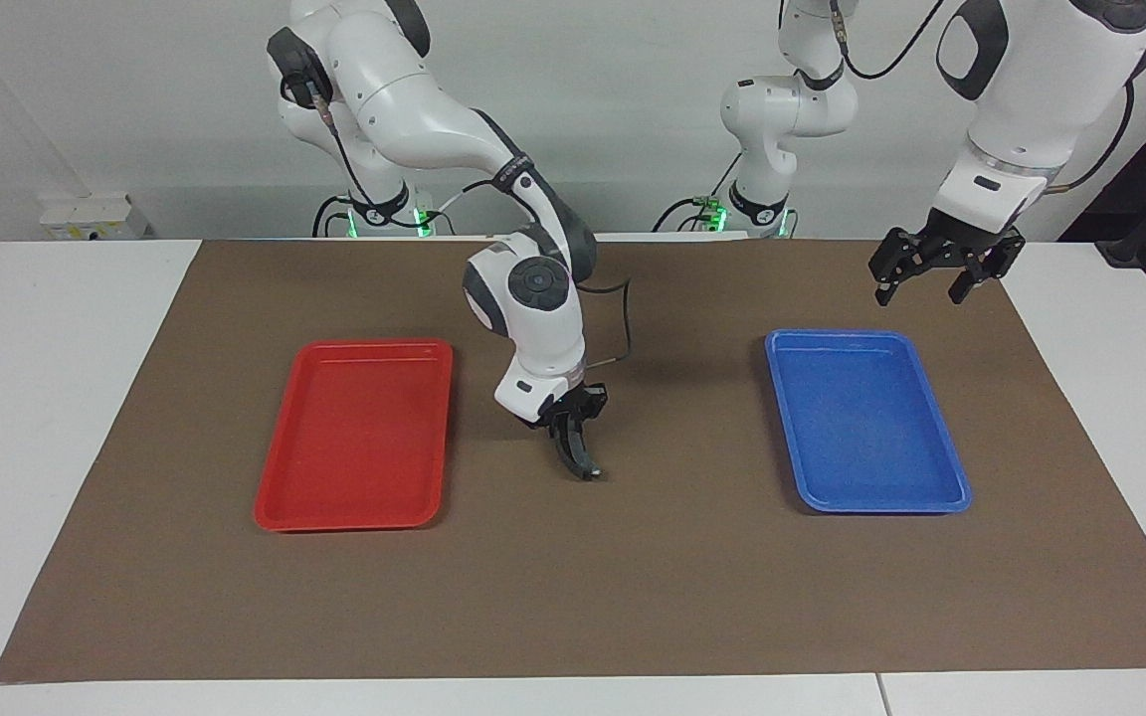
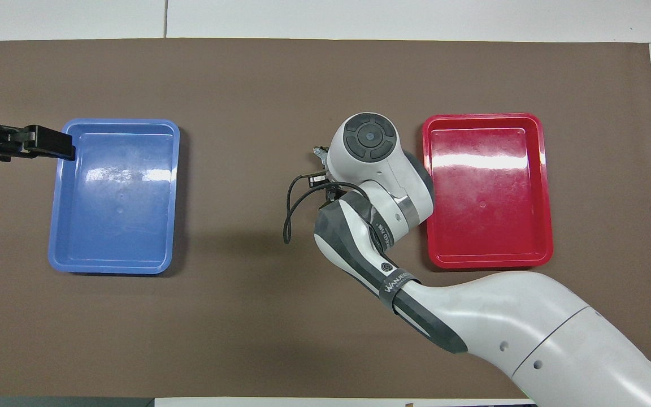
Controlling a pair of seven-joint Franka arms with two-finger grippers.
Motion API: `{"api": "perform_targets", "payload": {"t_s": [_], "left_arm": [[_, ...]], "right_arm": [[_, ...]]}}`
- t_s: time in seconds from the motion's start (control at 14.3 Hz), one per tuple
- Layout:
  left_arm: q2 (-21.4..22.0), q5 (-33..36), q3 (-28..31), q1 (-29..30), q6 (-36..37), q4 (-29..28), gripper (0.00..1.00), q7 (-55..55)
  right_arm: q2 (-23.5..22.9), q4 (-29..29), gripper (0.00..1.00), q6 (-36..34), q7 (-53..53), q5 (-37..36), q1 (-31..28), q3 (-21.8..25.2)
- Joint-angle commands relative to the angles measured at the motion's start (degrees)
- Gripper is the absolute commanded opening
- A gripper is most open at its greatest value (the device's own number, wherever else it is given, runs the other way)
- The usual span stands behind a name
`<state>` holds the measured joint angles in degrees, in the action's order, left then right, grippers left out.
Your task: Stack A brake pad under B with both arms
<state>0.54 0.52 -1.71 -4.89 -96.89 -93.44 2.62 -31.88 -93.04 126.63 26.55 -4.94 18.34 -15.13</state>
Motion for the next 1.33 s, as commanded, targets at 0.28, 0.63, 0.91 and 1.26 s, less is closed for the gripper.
{"api": "perform_targets", "payload": {"t_s": [0.28,0.63,0.91,1.26], "left_arm": [[0.96,-0.70,0.57,-0.99,0.39,-1.48,0.99,0.99],[0.95,-0.70,0.66,-0.99,0.39,-1.57,0.99,0.99],[0.95,-0.70,0.66,-0.99,0.30,-1.83,0.99,0.99],[0.95,-0.70,0.66,-0.99,0.30,-1.83,0.99,0.99]], "right_arm": [[1.39,-2.58,0.01,1.25,-1.85,-1.30,-0.50,-0.69],[2.09,-5.04,0.17,3.01,-1.85,-1.21,-0.76,-0.69],[2.18,-3.99,1.00,2.14,-1.50,-1.03,-0.33,-0.69],[6.99,-0.83,1.00,-4.96,-0.62,-0.33,-0.76,-0.34]]}}
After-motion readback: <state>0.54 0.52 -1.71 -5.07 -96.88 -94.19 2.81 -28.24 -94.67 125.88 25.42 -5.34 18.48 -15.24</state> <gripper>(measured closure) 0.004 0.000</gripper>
